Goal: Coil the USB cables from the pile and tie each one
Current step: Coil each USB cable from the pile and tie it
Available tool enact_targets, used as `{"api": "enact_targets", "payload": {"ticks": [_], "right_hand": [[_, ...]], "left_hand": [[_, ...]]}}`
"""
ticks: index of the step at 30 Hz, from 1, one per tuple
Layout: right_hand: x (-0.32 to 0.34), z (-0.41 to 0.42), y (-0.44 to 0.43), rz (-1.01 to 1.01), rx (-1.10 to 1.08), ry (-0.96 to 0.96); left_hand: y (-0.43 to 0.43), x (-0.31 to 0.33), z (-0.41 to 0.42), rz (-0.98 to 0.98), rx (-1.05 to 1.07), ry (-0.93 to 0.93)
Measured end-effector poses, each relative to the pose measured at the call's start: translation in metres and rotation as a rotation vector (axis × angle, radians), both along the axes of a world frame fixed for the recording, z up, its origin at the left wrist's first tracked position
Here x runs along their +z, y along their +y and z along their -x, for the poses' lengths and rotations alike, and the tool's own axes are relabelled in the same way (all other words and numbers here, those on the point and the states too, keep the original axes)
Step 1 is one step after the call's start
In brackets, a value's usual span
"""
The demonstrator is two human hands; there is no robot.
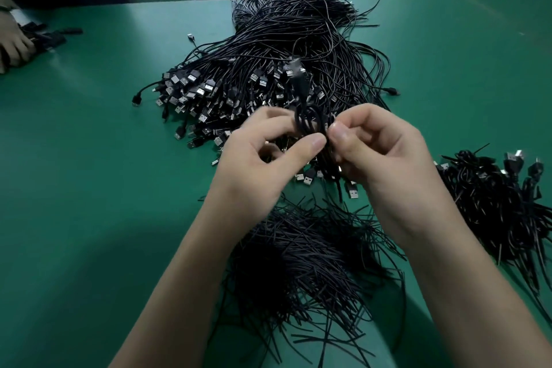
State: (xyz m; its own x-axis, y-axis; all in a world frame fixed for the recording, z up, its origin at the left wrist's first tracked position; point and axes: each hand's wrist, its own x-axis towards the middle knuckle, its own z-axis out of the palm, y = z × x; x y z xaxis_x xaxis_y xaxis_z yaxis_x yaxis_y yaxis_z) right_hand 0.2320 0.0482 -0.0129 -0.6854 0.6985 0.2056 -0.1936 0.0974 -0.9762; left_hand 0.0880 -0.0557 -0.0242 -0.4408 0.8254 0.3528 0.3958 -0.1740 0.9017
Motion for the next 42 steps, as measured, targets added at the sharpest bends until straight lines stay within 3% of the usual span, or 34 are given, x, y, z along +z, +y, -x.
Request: {"api": "enact_targets", "payload": {"ticks": [2, 5, 7, 9, 12, 17, 23, 29, 33, 37, 42], "right_hand": [[0.000, 0.000, 0.000, 0.242, 0.061, 0.021], [-0.001, 0.001, 0.001, 0.440, 0.063, 0.013], [-0.001, 0.002, 0.002, 0.543, 0.037, 0.018], [-0.001, 0.001, 0.002, 0.561, -0.002, 0.016], [-0.002, 0.001, 0.001, 0.426, -0.066, -0.032], [-0.002, 0.004, -0.007, 0.285, -0.115, -0.049], [-0.003, 0.006, -0.006, 0.364, -0.100, 0.000], [-0.007, 0.007, -0.004, 0.378, -0.093, -0.039], [-0.007, 0.007, -0.004, 0.460, -0.077, -0.014], [-0.006, 0.005, -0.002, 0.555, -0.082, 0.000], [-0.005, 0.007, -0.008, 0.305, -0.174, -0.082]], "left_hand": [[0.002, -0.001, -0.004, -0.103, 0.171, 0.340], [0.002, -0.005, -0.011, -0.207, 0.229, 0.575], [0.002, -0.008, -0.012, -0.195, 0.165, 0.511], [0.003, -0.008, -0.014, -0.127, 0.072, 0.300], [0.005, -0.007, -0.017, -0.057, 0.029, -0.019], [0.005, -0.005, -0.016, -0.054, -0.018, -0.287], [0.005, -0.004, -0.011, -0.076, 0.025, -0.237], [0.004, -0.006, -0.008, 0.043, 0.024, -0.124], [0.002, -0.005, -0.007, 0.002, 0.046, 0.084], [0.002, -0.004, -0.010, 0.061, -0.038, -0.017], [0.003, -0.005, -0.008, 0.109, -0.045, -0.229]]}}
